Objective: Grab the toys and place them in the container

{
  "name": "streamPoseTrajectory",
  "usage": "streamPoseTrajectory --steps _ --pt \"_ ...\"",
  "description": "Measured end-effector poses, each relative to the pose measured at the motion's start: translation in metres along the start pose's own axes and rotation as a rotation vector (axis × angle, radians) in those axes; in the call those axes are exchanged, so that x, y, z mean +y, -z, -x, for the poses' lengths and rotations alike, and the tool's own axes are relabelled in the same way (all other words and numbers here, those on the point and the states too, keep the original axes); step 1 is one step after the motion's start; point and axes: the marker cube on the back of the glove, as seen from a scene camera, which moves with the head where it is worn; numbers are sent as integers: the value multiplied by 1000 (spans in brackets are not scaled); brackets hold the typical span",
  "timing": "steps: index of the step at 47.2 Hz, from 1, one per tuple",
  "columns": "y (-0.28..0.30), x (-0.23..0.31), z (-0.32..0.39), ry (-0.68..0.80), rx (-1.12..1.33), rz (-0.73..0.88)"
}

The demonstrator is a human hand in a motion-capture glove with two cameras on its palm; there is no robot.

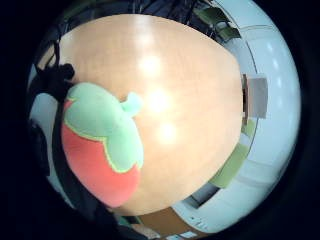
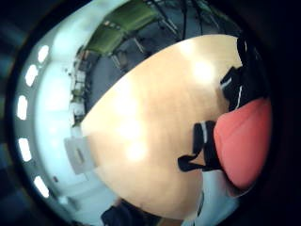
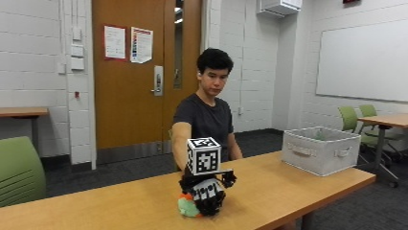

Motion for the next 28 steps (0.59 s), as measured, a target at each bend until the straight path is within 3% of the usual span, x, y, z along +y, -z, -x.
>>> streamPoseTrajectory --steps 14,28 --pt "23 27 2 -37 70 65" --pt "171 45 97 73 15 -136"
